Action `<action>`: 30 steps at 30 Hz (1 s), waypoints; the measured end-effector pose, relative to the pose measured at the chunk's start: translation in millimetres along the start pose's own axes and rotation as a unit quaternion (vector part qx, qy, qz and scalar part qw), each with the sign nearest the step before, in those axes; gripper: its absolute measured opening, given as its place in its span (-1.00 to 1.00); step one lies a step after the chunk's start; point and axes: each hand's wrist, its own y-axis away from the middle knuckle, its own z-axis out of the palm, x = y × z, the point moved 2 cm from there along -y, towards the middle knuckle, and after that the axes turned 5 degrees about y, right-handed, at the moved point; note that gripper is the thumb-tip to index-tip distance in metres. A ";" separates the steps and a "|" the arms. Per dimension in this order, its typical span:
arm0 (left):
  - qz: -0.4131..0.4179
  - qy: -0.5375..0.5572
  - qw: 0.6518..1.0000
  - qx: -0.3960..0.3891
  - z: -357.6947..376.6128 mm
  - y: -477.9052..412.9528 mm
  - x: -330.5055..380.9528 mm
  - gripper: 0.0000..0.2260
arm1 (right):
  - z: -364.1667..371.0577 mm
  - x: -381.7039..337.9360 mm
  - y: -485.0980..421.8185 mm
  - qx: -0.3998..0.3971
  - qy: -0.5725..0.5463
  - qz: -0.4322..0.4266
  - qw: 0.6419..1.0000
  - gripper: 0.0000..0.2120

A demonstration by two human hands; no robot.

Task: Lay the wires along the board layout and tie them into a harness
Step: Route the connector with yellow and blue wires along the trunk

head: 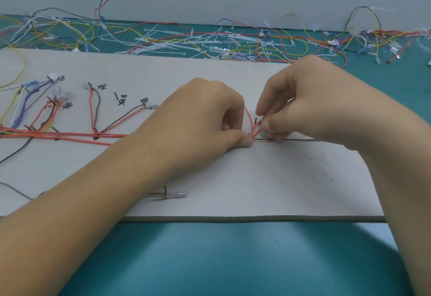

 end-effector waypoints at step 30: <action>-0.047 -0.020 0.999 0.004 -49.5 54.2 -41.6 -0.95 | 17.6 -10.1 -0.2 0.009 0.106 -0.134 0.985 -0.91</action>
